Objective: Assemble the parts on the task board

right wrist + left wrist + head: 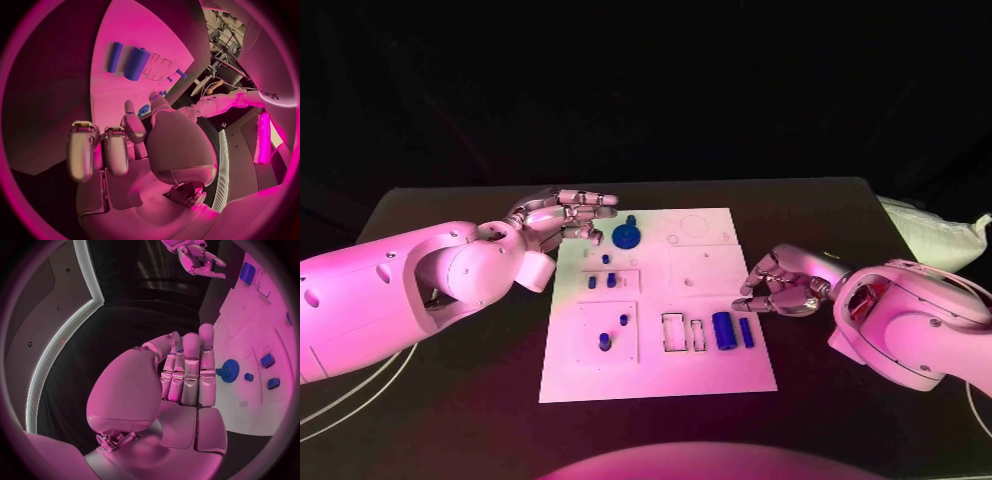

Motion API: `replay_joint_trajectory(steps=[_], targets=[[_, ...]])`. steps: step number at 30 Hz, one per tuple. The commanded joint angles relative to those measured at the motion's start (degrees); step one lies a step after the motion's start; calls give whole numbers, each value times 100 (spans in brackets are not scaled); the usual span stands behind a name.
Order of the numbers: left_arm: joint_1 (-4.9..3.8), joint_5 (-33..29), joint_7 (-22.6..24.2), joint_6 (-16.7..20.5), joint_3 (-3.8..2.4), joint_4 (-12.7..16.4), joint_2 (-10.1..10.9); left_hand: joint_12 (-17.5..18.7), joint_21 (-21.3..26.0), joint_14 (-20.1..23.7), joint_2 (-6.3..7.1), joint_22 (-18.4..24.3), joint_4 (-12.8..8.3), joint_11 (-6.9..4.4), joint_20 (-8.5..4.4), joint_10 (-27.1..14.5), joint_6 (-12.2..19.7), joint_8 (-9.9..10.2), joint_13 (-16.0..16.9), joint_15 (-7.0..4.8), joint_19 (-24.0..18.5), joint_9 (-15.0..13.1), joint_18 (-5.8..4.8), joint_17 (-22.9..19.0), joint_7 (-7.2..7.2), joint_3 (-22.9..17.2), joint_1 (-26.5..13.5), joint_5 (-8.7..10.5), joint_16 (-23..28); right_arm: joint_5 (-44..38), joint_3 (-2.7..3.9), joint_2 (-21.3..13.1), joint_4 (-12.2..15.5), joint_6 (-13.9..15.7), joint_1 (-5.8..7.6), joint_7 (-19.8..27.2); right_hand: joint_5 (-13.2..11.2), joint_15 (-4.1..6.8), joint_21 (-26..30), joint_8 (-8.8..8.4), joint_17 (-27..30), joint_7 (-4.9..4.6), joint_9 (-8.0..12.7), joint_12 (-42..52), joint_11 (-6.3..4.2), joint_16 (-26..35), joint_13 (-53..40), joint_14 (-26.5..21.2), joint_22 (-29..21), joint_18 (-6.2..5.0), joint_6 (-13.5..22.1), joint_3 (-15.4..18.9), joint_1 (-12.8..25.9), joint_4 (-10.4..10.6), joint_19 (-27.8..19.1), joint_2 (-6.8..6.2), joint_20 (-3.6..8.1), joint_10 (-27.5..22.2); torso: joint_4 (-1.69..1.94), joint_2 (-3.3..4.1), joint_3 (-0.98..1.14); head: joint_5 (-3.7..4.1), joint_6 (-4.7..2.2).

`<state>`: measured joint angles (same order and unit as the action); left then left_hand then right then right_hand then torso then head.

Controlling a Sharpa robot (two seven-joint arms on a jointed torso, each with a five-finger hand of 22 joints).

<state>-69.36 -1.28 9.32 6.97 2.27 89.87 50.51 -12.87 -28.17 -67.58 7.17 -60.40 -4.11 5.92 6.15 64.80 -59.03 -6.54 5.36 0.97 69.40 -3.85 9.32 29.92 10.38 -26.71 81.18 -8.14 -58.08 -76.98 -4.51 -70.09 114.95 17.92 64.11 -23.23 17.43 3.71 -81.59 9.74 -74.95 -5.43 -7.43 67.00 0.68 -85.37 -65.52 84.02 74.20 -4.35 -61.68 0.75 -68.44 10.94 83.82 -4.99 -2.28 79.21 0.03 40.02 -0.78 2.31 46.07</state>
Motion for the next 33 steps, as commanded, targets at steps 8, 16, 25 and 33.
replay_joint_trajectory(steps=[8,16,25,33], targets=[[11,7,48,-93,-1,-5,-12,-18,40,31,-70,4,-26,14,10,-36,-6,-3,9,-11,-47,-3,107,-6,18,-4,3,10,28,-560,-27,187,-56,-386,-174,-626,-4,-41,-32,80,-713,-7,-62,112,17,-53,-218,456,36,113,59,214,-29,147,57,93,-33,-20,-22,-14,-7,-21,28],[17,4,46,-96,0,-3,-2,-18,40,31,-70,4,-26,14,10,-36,-6,-3,9,-11,-47,-3,107,-6,18,-4,3,10,28,-649,-30,384,-135,-477,-293,-650,-1,-42,-41,92,-730,-7,-75,158,17,-63,-286,458,54,116,66,258,-43,178,61,104,-35,-4,-31,-8,-10,-48,44],[20,4,42,-105,0,-1,9,-31,42,37,-78,3,-29,15,13,-50,-1,-6,10,-8,-53,-2,107,-15,17,4,-9,12,27,-710,-30,593,-217,-592,-392,-657,-4,-43,-46,114,-738,-5,-98,210,17,-68,-373,458,61,117,70,331,-57,231,59,121,-37,15,-27,-11,-14,-63,63],[21,3,38,-115,0,0,17,-31,42,37,-78,3,-29,15,13,-50,-1,-6,10,-8,-53,-2,107,-15,17,4,-9,12,27,-777,-29,798,-395,-672,-488,-666,-3,-43,-48,118,-740,-5,-102,208,17,-69,-378,459,66,118,72,343,-59,242,60,127,-37,13,-25,-12,-15,-79,55]])
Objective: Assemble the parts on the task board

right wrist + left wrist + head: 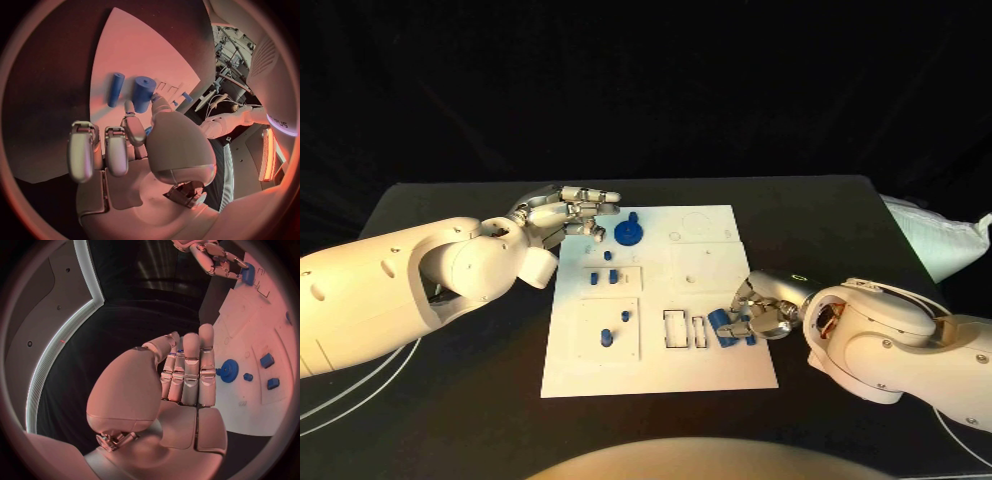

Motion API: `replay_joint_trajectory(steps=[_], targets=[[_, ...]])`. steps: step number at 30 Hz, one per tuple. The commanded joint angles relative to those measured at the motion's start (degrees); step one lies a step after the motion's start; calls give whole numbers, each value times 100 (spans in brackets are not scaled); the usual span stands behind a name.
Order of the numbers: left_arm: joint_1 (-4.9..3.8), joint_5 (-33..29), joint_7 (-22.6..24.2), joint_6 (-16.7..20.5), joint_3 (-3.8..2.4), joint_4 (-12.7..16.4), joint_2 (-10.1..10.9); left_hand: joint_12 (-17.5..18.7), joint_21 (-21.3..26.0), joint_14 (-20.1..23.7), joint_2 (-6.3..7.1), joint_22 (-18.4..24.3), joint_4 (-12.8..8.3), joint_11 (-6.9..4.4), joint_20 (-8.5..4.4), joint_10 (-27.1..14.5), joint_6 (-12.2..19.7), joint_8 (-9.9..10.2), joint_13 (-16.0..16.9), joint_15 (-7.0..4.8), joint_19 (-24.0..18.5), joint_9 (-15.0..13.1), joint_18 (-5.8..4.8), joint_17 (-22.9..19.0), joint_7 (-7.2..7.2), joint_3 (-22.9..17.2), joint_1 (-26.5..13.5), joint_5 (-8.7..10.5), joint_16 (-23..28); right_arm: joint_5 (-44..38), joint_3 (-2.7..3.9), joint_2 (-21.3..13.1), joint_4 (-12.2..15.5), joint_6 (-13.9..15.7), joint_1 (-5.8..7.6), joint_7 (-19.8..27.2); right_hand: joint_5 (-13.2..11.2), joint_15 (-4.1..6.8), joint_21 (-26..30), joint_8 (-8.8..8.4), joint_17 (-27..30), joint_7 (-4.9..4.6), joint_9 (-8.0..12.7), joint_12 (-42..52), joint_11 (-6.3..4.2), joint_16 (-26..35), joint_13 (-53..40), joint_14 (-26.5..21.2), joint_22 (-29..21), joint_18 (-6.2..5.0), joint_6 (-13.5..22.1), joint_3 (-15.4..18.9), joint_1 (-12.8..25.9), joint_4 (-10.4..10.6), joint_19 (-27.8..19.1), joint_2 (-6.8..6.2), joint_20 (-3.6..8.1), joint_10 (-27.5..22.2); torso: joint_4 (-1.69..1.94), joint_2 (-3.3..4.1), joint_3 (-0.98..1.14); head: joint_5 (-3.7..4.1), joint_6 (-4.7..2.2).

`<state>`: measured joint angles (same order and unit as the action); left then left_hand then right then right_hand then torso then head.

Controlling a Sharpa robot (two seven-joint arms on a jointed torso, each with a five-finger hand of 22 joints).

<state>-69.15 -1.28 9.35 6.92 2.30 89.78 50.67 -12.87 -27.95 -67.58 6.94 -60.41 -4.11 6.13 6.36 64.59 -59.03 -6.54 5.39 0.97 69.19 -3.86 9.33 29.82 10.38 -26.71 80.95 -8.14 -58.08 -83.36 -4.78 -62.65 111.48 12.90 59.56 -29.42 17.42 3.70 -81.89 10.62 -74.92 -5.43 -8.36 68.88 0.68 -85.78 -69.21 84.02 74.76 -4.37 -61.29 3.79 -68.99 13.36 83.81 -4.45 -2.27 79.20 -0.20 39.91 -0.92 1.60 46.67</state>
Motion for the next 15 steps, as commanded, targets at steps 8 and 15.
replay_joint_trajectory(steps=[8,15], targets=[[2,4,22,-122,-3,14,10,-31,20,36,-55,3,-29,-6,-8,-28,-1,-6,7,-9,-32,-2,105,-5,17,5,14,12,27,-43,-2,236,-152,-221,-127,-43,3,-42,-16,38,-739,-4,-17,25,15,-25,-25,458,5,118,29,52,-16,14,57,93,-37,15,-3,-3,-3,-16,1],[2,4,13,-131,-3,19,15,-31,20,36,-55,3,-29,-6,-8,-28,-1,-6,7,-9,-32,-2,105,-5,17,5,14,12,27,-27,-2,281,-196,-82,-161,-59,67,-35,-25,71,-735,7,-45,54,6,-23,-88,456,21,120,7,76,-94,33,60,166,-34,30,-5,-4,-6,-25,-5]])
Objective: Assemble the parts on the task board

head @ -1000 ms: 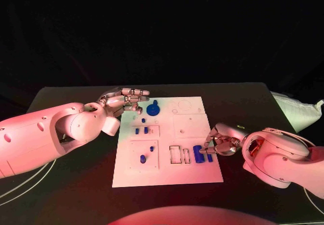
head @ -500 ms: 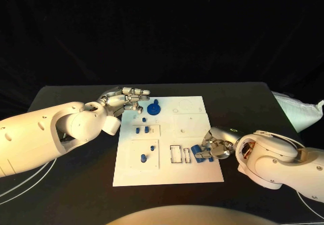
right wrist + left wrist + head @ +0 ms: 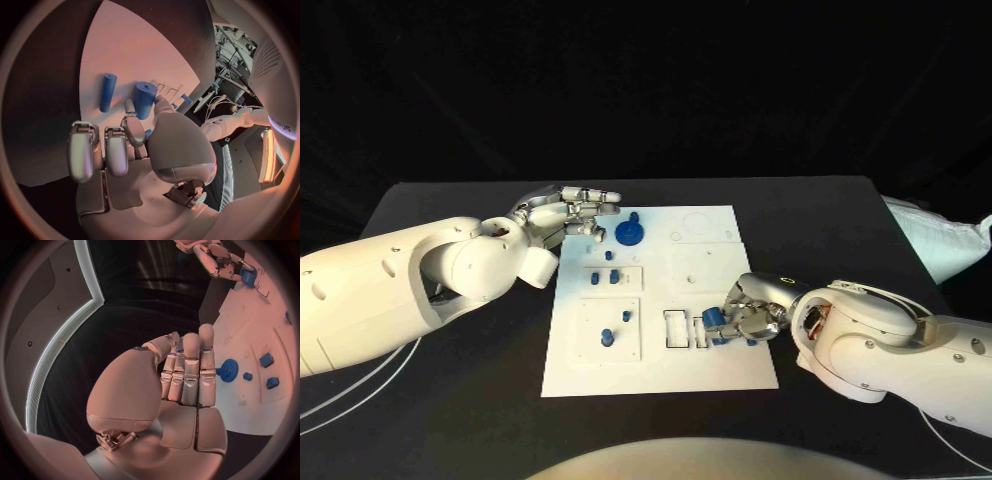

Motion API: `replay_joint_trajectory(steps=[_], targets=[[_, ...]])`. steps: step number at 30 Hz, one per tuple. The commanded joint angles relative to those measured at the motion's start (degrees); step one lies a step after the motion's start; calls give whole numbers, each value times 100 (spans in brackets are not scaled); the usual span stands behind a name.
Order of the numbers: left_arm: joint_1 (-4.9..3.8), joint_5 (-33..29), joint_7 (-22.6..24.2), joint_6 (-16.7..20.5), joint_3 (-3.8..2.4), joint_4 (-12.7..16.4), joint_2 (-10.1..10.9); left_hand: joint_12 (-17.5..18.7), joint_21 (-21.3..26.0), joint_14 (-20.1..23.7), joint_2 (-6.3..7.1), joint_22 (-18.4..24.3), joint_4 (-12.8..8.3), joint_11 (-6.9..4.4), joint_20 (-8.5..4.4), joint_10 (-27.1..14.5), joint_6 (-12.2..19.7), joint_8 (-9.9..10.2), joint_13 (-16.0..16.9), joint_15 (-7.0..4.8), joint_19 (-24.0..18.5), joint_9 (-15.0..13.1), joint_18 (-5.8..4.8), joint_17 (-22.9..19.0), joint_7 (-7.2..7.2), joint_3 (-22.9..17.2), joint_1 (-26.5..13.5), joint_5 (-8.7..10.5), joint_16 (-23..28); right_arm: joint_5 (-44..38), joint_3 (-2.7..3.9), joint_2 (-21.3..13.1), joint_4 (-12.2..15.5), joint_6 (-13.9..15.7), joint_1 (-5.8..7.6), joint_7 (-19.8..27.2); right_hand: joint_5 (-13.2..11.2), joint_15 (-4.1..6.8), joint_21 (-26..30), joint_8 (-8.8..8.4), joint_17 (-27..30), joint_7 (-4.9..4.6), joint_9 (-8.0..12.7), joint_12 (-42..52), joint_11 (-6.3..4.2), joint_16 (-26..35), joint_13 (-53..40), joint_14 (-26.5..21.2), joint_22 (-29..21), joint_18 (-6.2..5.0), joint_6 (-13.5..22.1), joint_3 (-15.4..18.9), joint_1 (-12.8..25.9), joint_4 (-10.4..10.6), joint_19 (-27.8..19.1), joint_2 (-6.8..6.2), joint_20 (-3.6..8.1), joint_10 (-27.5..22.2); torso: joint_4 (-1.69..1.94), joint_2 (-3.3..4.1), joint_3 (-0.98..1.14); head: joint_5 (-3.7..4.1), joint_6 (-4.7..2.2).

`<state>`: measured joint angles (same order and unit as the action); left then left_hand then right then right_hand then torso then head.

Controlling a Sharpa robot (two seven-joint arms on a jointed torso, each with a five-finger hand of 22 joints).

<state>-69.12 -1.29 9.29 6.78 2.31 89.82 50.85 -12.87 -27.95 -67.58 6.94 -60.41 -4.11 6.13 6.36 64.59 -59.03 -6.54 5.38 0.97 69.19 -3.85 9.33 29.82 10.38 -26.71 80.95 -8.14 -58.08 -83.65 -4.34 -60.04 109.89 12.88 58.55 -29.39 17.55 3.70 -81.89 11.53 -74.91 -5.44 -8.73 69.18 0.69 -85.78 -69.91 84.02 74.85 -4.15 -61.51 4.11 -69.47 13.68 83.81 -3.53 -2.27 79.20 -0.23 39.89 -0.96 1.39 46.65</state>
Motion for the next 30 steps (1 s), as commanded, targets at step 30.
replay_joint_trajectory(steps=[30], targets=[[9,4,-6,-155,-2,23,-3,-38,22,40,-55,3,-32,-4,-6,-39,4,-6,7,-8,-37,-2,106,-11,18,10,7,12,27,1554,1,176,389,501,81,38,812,11,-40,38,-757,62,-211,36,-46,-35,-246,458,38,102,-86,219,-160,199,65,359,12,116,-1,3,-7,-92,-6]])
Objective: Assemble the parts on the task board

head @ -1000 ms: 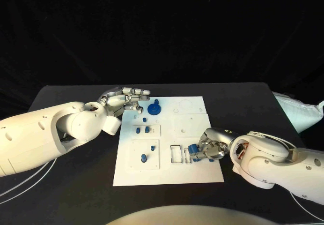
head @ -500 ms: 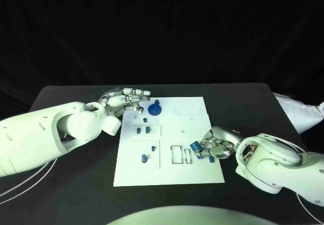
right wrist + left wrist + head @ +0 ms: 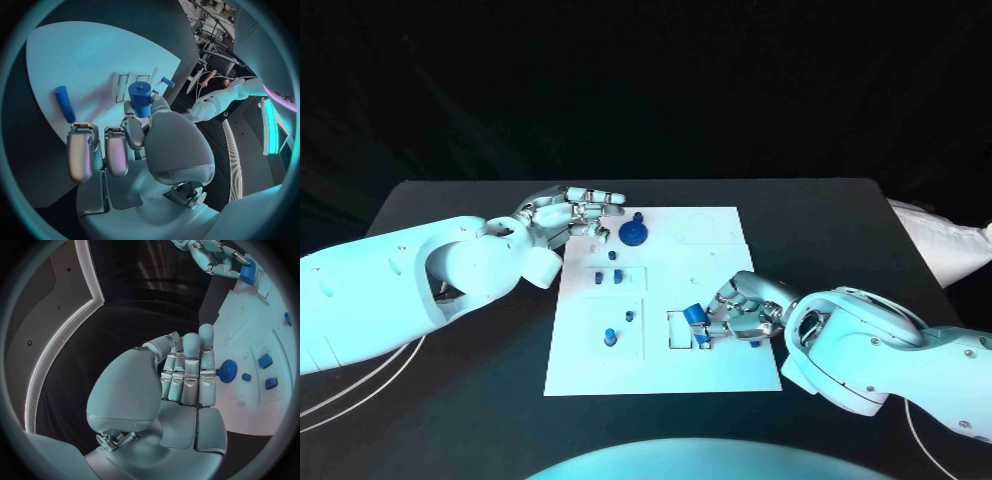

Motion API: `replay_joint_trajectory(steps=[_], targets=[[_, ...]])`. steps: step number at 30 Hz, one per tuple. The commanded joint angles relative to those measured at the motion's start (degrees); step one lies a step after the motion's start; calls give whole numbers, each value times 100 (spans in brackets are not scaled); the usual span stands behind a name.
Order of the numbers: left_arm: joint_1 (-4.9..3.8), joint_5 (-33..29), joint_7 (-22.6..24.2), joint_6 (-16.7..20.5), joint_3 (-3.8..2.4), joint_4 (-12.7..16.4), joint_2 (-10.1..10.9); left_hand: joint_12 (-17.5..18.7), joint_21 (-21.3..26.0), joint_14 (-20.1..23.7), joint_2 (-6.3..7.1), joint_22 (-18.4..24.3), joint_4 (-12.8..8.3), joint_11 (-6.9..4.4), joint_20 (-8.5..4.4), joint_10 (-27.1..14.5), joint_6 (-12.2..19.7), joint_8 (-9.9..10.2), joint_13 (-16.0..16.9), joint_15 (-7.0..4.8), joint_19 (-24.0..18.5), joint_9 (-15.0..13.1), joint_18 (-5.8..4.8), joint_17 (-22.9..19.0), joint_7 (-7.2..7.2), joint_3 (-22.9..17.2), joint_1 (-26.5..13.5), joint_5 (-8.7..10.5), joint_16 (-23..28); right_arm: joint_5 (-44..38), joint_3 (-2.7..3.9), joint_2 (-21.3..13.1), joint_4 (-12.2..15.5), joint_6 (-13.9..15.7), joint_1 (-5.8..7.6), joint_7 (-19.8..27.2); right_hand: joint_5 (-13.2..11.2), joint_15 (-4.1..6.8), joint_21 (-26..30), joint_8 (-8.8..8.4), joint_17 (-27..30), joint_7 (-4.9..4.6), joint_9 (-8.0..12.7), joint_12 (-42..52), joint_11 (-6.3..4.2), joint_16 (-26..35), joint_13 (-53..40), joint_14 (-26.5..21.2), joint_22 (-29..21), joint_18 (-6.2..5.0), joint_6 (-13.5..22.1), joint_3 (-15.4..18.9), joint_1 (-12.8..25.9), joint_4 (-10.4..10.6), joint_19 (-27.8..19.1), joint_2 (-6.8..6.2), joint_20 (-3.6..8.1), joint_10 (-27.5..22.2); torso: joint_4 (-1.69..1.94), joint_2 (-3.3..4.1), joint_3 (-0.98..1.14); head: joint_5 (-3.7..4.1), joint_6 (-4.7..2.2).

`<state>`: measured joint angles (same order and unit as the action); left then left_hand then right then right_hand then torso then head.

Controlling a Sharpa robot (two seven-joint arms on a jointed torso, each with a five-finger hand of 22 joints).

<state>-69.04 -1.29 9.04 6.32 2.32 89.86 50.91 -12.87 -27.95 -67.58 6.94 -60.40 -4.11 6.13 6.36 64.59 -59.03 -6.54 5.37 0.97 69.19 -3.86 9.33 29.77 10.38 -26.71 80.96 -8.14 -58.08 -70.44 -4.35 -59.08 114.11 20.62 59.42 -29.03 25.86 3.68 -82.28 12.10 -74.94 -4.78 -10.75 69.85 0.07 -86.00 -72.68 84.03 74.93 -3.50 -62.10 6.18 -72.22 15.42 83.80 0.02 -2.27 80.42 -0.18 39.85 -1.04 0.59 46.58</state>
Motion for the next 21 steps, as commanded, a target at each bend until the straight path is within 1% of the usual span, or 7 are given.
replay_joint_trajectory(steps=[1,4,8,10,14,18,21], targets=[[0,4,19,-108,-3,20,-9,-38,22,40,-56,3,-32,-4,-6,-39,4,-6,8,-8,-37,-2,106,-6,18,10,7,12,27,236,1,114,-49,-293,-8,-11,-26,12,0,-19,-749,-3,-12,-43,16,-10,36,456,29,36,-26,21,126,35,65,6,11,-10,-6,7,1,-17,0],[1,4,18,-105,-3,27,-8,-38,22,40,-56,3,-32,-4,-6,-39,4,-6,8,-8,-37,-2,106,-6,18,10,7,12,27,178,1,225,-111,-323,-22,-79,-35,12,3,-19,-739,-2,-18,-60,16,-4,43,454,24,35,-26,38,143,50,63,7,11,-15,1,10,2,-14,2],[1,4,17,-99,-3,31,-4,-38,22,40,-56,3,-32,-4,-6,-39,4,-6,8,-8,-37,-2,106,-6,18,10,7,12,27,94,0,305,-190,-313,-30,-152,-47,12,10,-17,-720,0,-27,-84,15,6,54,451,12,32,-31,60,165,67,57,10,10,-23,-10,6,1,-29,9],[1,4,16,-95,-3,34,-4,-38,22,40,-56,3,-32,-4,-6,-39,4,-6,8,-8,-37,-2,106,-6,18,10,7,12,27,53,0,336,-240,-298,-32,-165,-94,15,14,-10,-716,6,-45,-93,12,9,47,450,7,31,-42,95,198,85,55,19,11,-20,-7,3,1,-29,16],[1,4,12,-89,-3,38,-2,-38,22,40,-56,3,-32,-4,-6,-39,4,-6,8,-8,-37,-2,106,-6,18,10,7,12,27,25,0,385,-277,-340,-34,-164,-442,20,16,-4,-716,16,-92,-110,5,11,18,450,8,31,-50,209,315,104,53,65,14,-6,-7,8,6,-53,22],[1,4,12,-86,-3,36,-3,-38,22,40,-56,3,-32,-4,-6,-39,4,-6,8,-8,-37,-2,106,-6,18,10,7,12,27,17,0,433,-295,-381,-35,-161,-728,22,21,1,-710,20,-130,-143,1,15,10,449,4,30,-53,321,409,106,51,78,17,-6,-9,7,10,-59,25],[1,4,11,-87,-3,36,-4,-38,22,40,-56,3,-32,-4,-6,-39,4,-6,8,-8,-37,-2,106,-6,18,10,7,12,27,-24,-1,455,-315,-371,-36,-167,-1098,23,33,3,-693,23,-174,-215,1,26,25,446,-14,26,-47,458,533,109,43,101,17,-22,-12,6,7,-66,27]])
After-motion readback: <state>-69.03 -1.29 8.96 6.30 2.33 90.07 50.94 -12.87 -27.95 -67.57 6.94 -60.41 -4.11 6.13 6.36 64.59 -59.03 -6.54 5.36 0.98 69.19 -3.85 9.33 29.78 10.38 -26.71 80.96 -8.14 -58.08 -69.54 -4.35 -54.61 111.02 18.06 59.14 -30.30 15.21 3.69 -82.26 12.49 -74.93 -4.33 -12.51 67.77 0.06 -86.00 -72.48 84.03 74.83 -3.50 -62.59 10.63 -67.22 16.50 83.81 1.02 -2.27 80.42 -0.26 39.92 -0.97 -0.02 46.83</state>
